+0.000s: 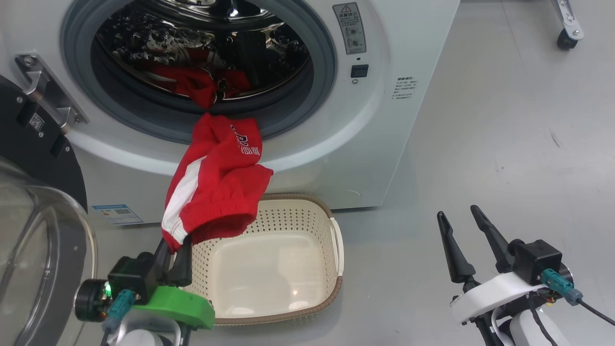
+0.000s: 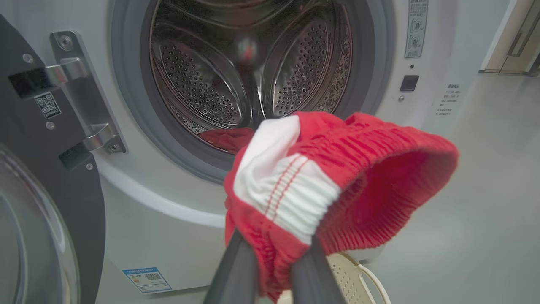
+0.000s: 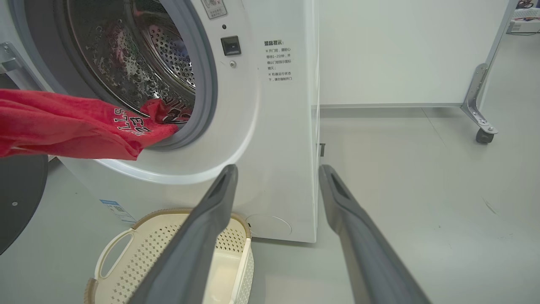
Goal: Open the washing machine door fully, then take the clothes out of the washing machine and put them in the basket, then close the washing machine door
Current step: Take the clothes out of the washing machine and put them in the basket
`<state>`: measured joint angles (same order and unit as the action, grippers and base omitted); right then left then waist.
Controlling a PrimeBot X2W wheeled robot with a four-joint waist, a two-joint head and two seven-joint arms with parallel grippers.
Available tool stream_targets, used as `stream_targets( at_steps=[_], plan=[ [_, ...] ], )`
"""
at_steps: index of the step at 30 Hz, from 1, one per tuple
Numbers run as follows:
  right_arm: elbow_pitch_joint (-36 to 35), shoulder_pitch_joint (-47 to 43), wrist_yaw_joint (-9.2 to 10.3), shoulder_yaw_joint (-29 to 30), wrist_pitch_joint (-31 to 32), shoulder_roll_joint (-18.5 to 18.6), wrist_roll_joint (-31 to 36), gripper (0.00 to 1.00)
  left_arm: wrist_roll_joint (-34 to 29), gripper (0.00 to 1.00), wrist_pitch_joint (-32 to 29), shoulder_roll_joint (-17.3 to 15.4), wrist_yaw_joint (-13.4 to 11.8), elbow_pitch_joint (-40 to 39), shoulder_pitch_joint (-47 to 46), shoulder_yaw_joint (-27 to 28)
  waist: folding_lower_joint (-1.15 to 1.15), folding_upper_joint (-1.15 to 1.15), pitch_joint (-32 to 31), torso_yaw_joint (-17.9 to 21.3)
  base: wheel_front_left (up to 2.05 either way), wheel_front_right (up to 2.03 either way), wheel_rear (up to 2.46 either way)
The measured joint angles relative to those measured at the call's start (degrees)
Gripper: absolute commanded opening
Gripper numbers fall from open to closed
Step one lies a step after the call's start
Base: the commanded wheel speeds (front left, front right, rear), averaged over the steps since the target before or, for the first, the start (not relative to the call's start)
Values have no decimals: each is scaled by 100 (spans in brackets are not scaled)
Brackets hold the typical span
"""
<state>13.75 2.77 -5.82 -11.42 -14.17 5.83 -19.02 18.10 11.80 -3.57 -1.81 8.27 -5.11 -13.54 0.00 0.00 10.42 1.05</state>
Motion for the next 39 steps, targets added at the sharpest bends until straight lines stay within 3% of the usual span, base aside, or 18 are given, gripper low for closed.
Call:
stream_targets(
  at_steps=[9,17,39],
  plan=[
    [-205,-38,0,-27,60,2,0,100,-60,0,-255,3,-91,29,185,-190,0,0,143,9,0,0,0],
    [-452,-26,0,-40,134,9,0,100,-99,0,-686,18,-20,433,132,-513,0,0,439,52,0,0,0],
    [-925,698,-19,-234,235,44,-3,100,-187,0,-1461,59,-91,2325,-1692,-279,0,0,1852,408,0,0,0]
  ],
)
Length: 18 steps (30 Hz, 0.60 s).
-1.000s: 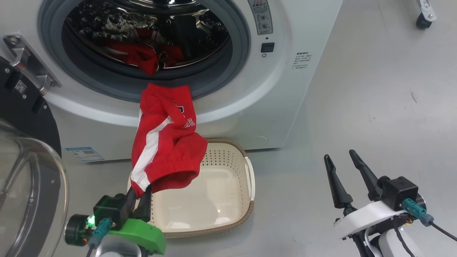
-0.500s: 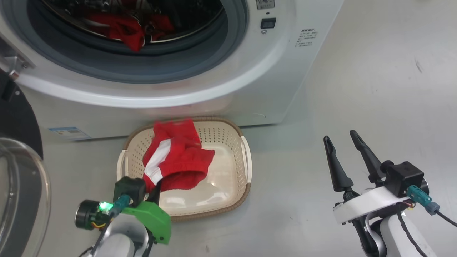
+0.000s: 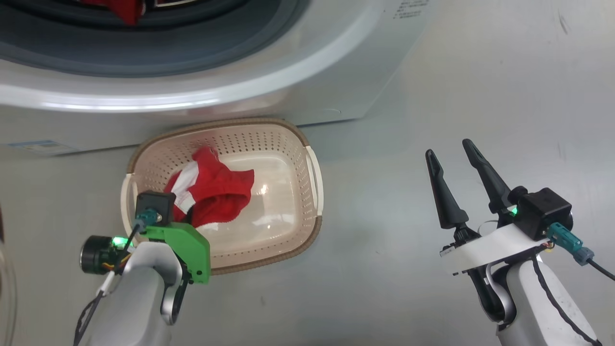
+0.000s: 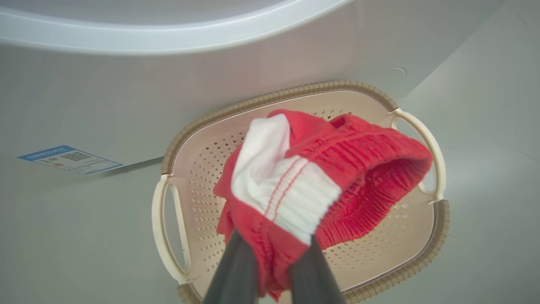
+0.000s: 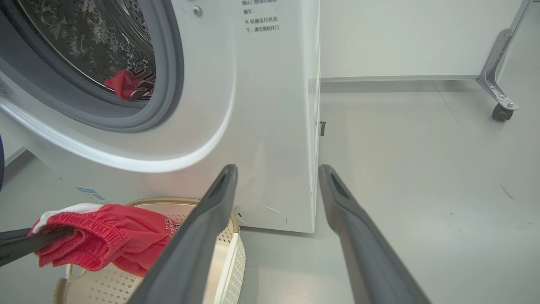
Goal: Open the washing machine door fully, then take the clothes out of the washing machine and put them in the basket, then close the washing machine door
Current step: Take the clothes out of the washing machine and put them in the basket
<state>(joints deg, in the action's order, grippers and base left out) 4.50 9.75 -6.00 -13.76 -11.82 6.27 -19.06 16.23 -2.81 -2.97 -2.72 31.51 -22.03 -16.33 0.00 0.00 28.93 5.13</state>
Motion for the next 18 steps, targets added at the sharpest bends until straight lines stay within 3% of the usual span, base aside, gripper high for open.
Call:
stream_targets(
  at_steps=[14,17,18],
  plan=[
    [172,383,-48,-60,-59,-4,-30,100,44,0,-368,-12,99,1270,-843,-2,0,0,750,367,0,0,0],
    [233,430,-48,-98,-62,-4,-66,100,80,97,-366,-7,98,1472,-905,53,0,0,779,413,0,0,0],
    [275,448,-48,-120,-69,-7,-66,100,81,100,-363,-8,91,1535,-933,59,0,0,775,424,0,0,0]
  ],
)
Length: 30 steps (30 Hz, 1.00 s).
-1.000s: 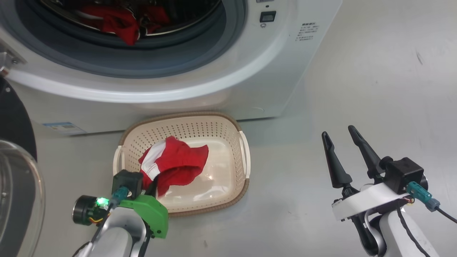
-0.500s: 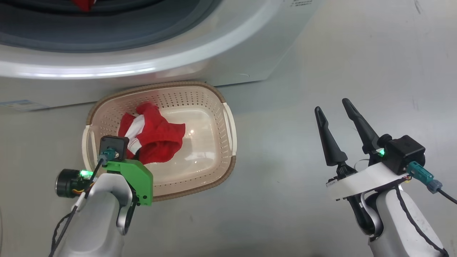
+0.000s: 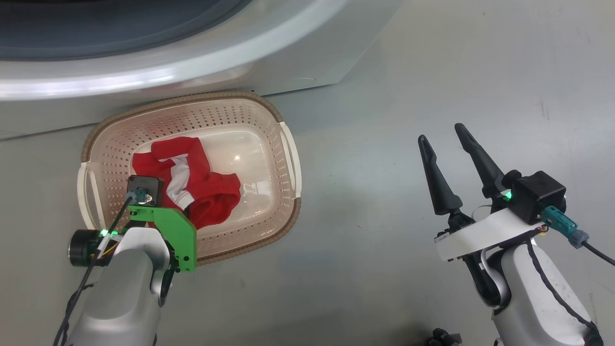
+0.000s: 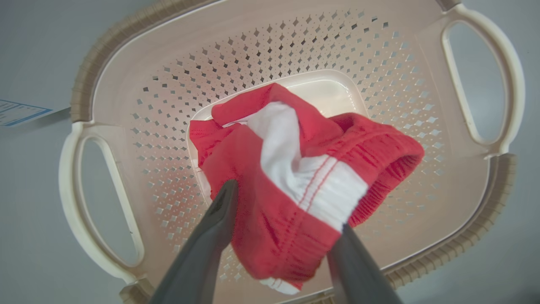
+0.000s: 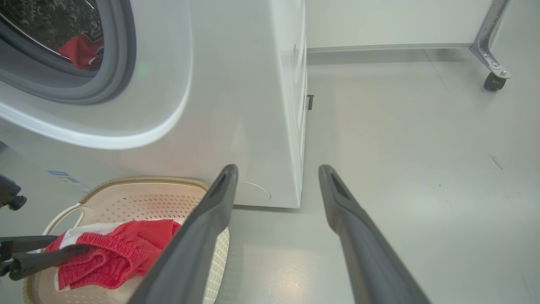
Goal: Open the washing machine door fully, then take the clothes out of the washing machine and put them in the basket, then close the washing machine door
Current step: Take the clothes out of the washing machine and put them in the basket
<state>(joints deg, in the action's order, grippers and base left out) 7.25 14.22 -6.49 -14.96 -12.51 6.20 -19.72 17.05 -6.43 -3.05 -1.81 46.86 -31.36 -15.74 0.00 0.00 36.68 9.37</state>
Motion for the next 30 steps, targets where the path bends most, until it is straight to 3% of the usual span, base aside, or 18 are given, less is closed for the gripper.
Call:
stream_targets(
  at_steps=[6,15,26,30],
  plan=[
    [144,5,-14,13,-44,8,-10,100,-59,100,183,9,10,236,-104,-99,0,0,-100,8,0,0,0],
    [360,4,-19,27,-100,29,-36,100,-57,100,923,33,59,363,-124,-92,0,0,-405,-76,0,0,0],
    [532,-50,-16,176,-144,88,-36,100,-40,100,1954,56,1,115,9,57,0,0,-878,-217,0,0,0],
    [594,-136,4,234,-146,123,-36,100,-40,100,2069,63,-42,-60,127,76,0,0,-1099,-297,0,0,0]
  ],
)
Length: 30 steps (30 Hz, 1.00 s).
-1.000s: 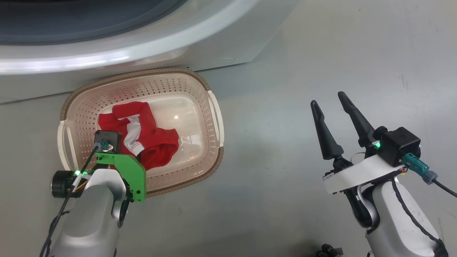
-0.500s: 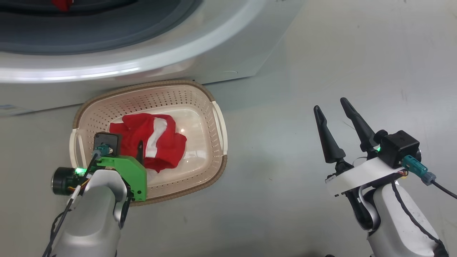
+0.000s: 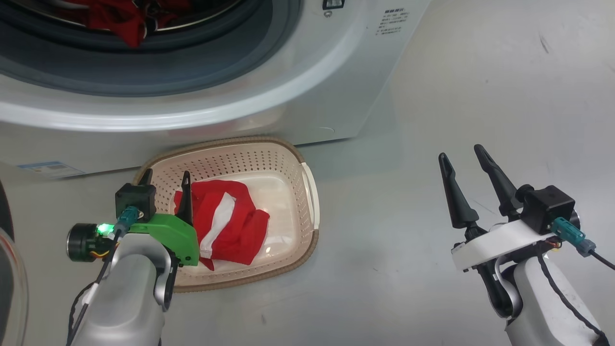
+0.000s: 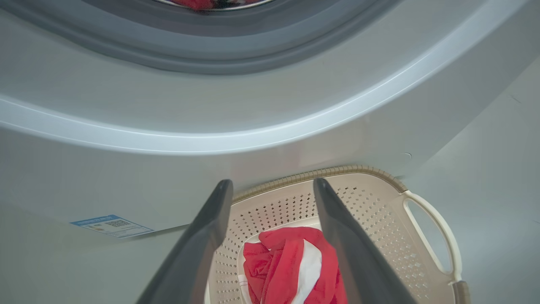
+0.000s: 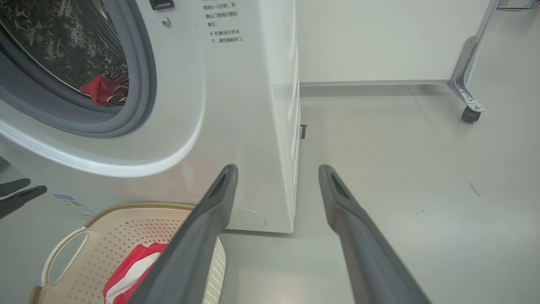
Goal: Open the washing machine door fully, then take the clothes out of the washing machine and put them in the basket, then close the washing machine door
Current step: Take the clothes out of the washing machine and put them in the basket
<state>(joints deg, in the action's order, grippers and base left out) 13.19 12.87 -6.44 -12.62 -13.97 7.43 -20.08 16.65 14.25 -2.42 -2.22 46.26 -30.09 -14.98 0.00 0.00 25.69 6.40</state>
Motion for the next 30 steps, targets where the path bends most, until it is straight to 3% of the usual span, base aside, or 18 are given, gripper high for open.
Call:
stream_targets(
  at_steps=[30],
  plan=[
    [21,-877,275,216,-7,14,1,100,-188,100,18,-35,-312,-2225,1534,162,0,0,-1740,-570,0,0,0]
  ],
)
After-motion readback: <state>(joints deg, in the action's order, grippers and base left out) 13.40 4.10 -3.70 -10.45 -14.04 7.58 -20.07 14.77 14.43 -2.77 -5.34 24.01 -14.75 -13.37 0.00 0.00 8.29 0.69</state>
